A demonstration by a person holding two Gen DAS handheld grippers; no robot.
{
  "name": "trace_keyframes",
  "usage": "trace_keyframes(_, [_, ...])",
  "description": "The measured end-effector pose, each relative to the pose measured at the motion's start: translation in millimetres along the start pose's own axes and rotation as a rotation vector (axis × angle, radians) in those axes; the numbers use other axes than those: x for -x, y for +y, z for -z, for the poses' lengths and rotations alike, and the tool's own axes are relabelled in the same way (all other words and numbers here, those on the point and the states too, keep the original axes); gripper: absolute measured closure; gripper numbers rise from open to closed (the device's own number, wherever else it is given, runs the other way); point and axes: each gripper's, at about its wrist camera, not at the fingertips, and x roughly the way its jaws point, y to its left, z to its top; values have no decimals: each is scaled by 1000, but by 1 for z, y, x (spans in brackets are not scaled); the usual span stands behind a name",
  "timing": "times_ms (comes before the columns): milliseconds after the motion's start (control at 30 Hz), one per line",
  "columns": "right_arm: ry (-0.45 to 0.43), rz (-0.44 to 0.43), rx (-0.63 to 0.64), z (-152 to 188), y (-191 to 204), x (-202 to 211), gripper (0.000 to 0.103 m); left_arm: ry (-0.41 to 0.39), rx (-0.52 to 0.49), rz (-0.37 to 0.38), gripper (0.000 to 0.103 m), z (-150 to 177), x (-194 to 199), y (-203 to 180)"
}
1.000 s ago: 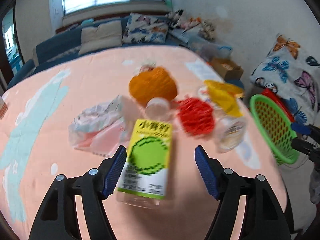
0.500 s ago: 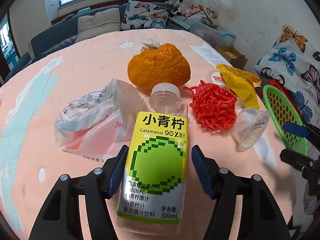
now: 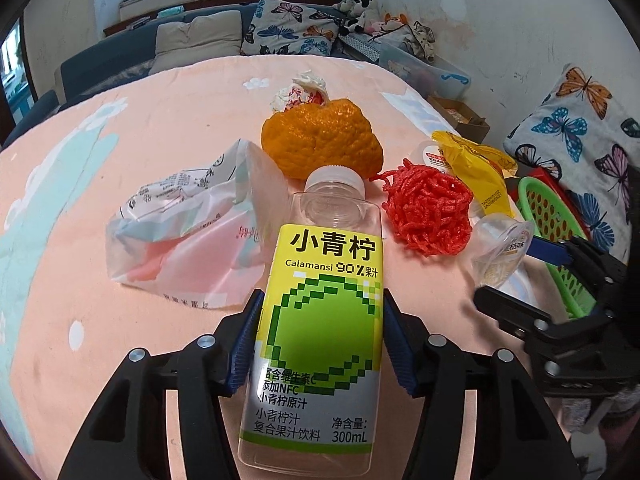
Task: Collect trash
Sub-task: 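Grasp the yellow-green juice bottle with the left tool while the right tool grasps the yogurt cup, then carry the yogurt cup with the right tool over the green basket and release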
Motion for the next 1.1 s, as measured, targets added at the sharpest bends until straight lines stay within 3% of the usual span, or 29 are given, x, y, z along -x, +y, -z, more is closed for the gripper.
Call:
trace_keyframes(133, [11,24,4,-4,1,-10,17,5,4,4,48,0,-1,-1])
trace_keyframes(300, [33,25,-13,-5,-1,-19,34,13,7,10,46,-3,-1,-1])
trace_keyframes(400, [35,9,-32,-4,-6,-18,36,13,6,-8,34,-5,-2,-3])
trace_keyframes(500, [28,2,-34,-2,-9,-12,36,11,-2,-12,34,-8,-5,-6])
trace_keyframes(600, [20,-3,-39,1,-11,-4,36,13,-9,-26,38,-9,-9,-10])
trace_keyframes(667, [16,-13,-50,3,-13,3,36,19,-15,-43,47,-8,-11,-11])
trace_keyframes(800, [0,-25,-69,8,-22,17,36,11,-17,-59,48,-6,-10,-16])
trace_keyframes(1100, [-33,-37,-95,21,-35,50,36,-31,18,-9,50,12,16,-21])
